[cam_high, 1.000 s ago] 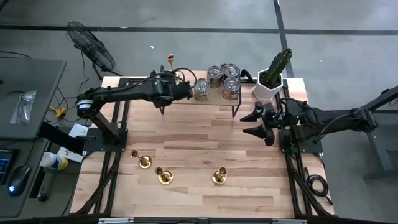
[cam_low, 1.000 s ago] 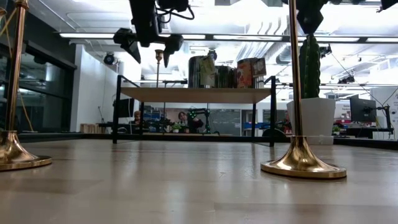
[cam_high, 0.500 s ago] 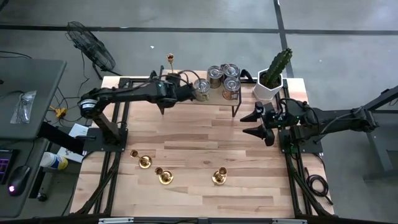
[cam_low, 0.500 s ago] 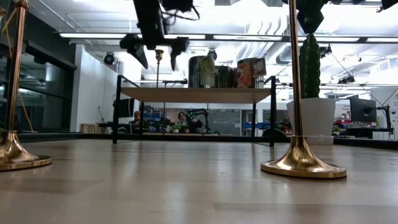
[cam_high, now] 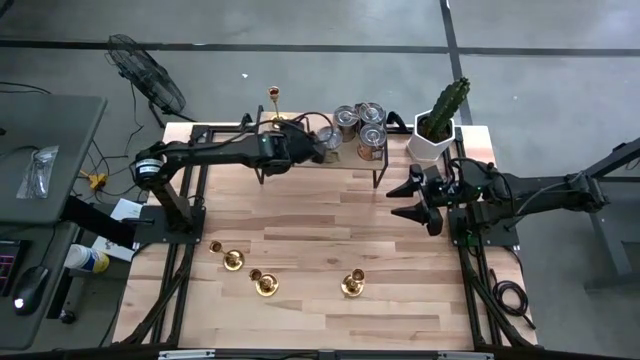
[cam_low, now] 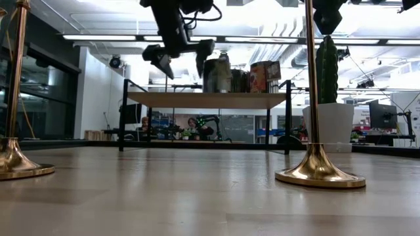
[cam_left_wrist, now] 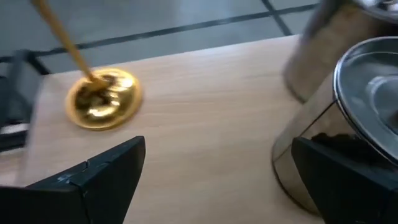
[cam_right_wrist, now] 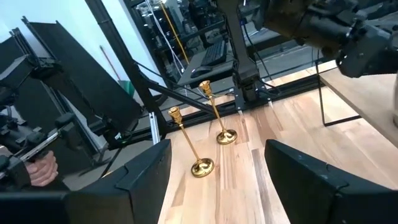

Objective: Pick & Place candle stick holders
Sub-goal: Put the silver scented candle on the shelf

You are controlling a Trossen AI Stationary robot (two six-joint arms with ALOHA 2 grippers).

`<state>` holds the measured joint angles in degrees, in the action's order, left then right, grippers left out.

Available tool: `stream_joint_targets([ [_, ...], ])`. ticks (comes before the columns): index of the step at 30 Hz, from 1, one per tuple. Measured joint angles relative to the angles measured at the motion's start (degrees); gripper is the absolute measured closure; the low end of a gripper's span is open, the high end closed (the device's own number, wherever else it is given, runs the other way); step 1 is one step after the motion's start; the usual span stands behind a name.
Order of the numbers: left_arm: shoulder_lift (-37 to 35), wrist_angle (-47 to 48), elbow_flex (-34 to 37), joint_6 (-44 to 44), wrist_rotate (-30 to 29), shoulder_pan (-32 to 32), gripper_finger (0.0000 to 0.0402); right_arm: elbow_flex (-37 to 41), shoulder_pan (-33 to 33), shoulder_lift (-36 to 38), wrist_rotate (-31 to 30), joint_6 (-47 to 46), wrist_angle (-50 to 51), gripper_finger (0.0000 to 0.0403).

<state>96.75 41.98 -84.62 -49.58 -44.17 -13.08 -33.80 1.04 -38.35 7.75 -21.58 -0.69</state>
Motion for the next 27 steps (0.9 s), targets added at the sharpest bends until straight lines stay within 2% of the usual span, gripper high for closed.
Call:
stream_joint_targets([
  [16, 3.03, -8.96, -0.04, 1.80, 3.99, -0.02, 0.0004, 0.00, -0.02, 0.00, 0.20, -0.20, 0.02, 0.0151],
  [27, 3.78, -14.01, 0.00, 3.32, 3.12, -0.04, 0.0004, 0.00, 0.00, 0.00, 1.21, -0.34, 0.04, 0.0151],
])
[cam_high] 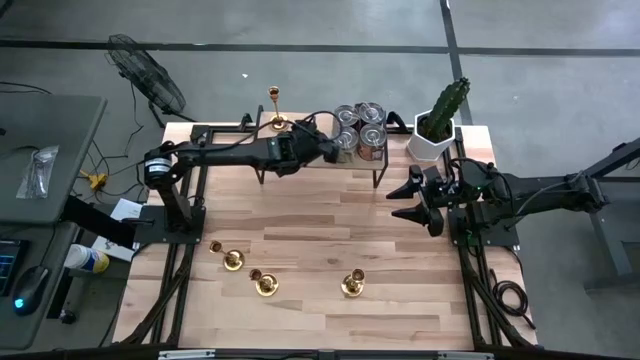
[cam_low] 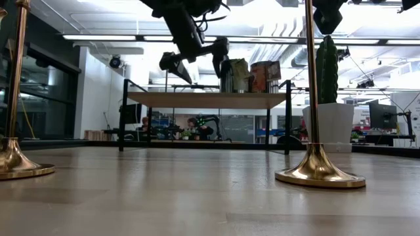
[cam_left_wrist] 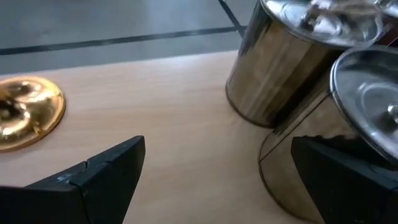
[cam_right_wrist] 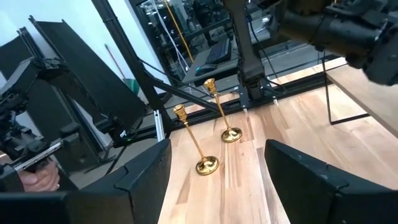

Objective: Pick & Place candle stick holders
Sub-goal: Put the silver scented candle on the shelf, then put the gold candle holder on the shelf

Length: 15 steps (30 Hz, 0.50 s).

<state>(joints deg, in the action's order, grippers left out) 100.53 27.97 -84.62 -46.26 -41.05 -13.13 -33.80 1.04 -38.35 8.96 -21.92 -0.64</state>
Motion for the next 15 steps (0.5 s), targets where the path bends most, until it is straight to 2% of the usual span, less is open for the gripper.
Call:
stream_joint_targets([
  [9, -0.01, -1.24, 0.00, 0.01, -0.02, 0.00, 0.0004, 0.00, -0.02, 0.00, 0.25, -0.54, -0.02, 0.0151],
  [15, -0.09, -0.83, 0.00, 3.20, -1.85, 0.00, 0.0004, 0.00, -0.02, 0.00, 0.60, -0.96, -0.04, 0.0151],
])
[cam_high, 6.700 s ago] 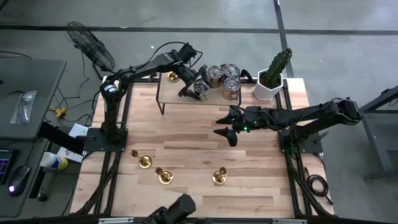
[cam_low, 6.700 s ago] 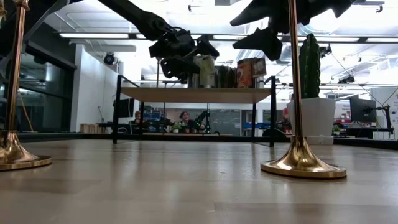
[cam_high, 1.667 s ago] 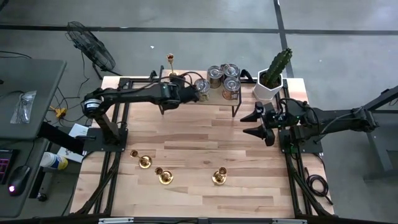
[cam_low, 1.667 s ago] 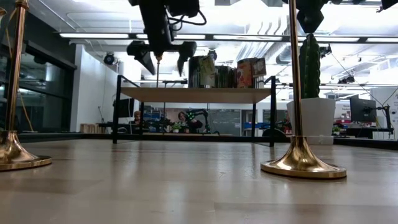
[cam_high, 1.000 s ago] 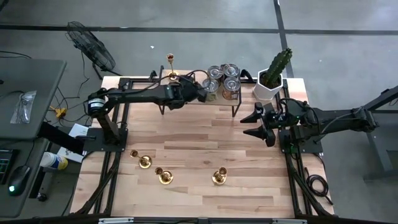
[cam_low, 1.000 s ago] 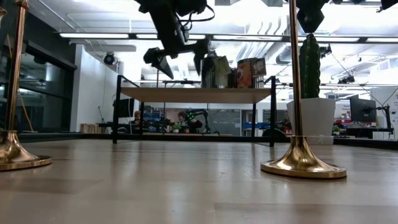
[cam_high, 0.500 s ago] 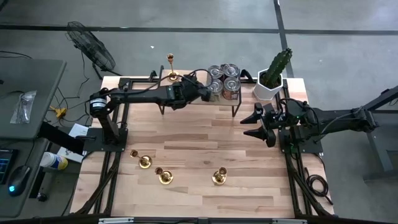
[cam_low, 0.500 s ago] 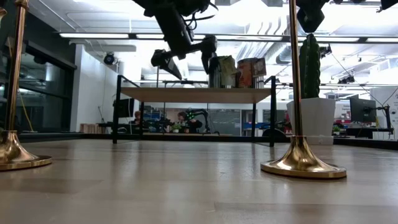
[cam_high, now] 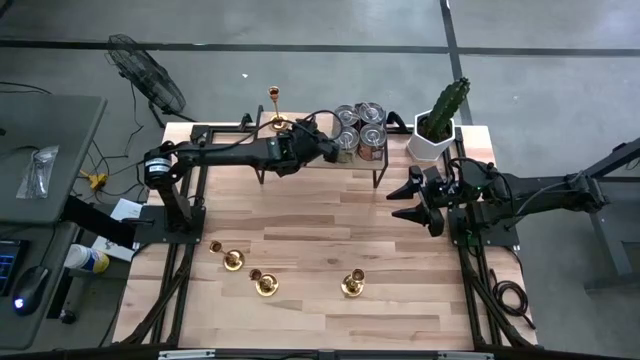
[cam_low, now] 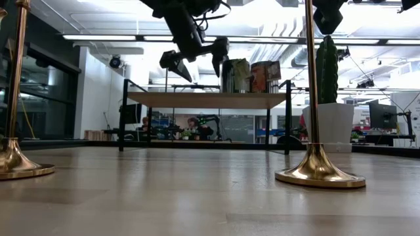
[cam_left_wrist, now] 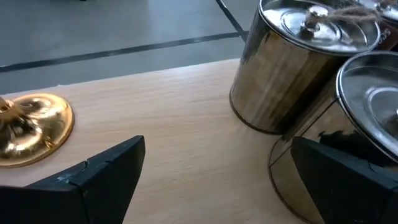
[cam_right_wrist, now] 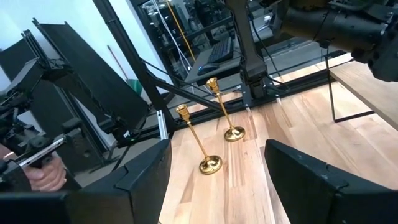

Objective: Pick & Place candle stick holders
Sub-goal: Put the gold candle holder on the shelf

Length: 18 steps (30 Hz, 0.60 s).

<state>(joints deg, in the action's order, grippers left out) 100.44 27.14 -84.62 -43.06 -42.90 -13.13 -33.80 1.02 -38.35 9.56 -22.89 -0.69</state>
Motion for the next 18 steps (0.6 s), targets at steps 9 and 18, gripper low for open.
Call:
stream_joint_targets([
  [9, -1.97, 5.46, -0.11, 0.31, 0.31, 0.02, 0.0004, 0.00, 0.00, 0.00, 0.04, -0.01, -0.22, 0.0151],
  [18, -7.34, 11.37, -0.09, -0.69, -0.26, 0.85, 0.0004, 0.00, 0.00, -0.02, 0.03, -0.23, -0.20, 0.0151],
])
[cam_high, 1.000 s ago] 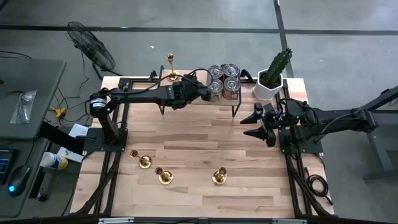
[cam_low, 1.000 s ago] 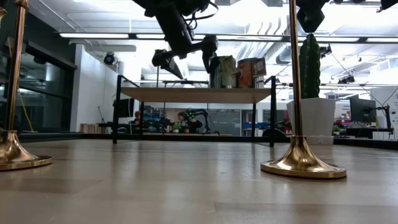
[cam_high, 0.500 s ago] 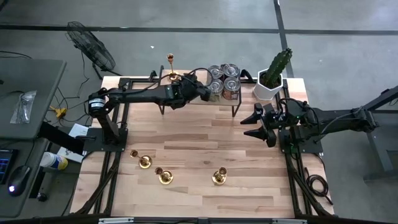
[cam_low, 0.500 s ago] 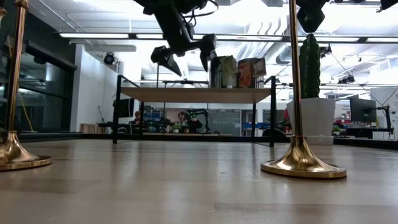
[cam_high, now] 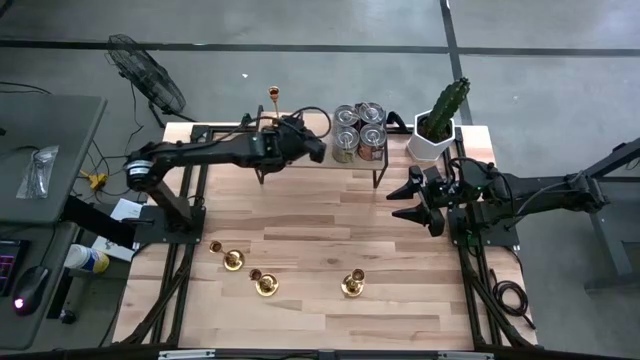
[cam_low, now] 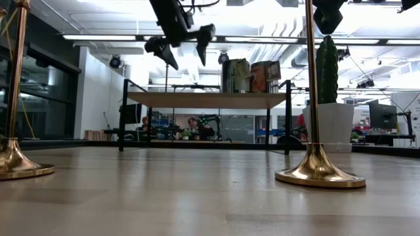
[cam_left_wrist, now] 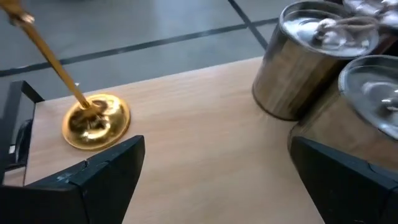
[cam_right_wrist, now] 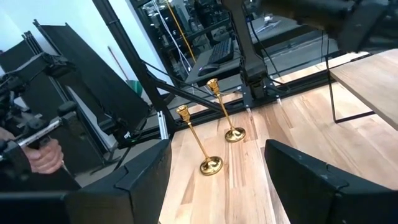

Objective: Pick & Place candle stick holders
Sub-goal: Put the gold candle holder on the shelf

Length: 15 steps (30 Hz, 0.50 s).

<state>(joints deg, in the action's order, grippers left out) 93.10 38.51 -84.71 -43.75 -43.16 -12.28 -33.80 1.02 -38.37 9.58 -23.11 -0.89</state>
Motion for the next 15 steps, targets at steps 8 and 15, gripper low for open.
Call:
stream_joint_targets([
  [8, -4.25, 5.35, 0.00, 0.55, -1.29, 3.25, 0.0004, 0.01, 0.00, 0.00, 0.02, 0.00, 0.17, 0.0151],
  [15, -8.11, 14.45, 0.02, -3.21, -4.05, 7.52, 0.0004, 0.01, 0.01, 0.00, 0.02, -0.56, 0.22, 0.0151],
])
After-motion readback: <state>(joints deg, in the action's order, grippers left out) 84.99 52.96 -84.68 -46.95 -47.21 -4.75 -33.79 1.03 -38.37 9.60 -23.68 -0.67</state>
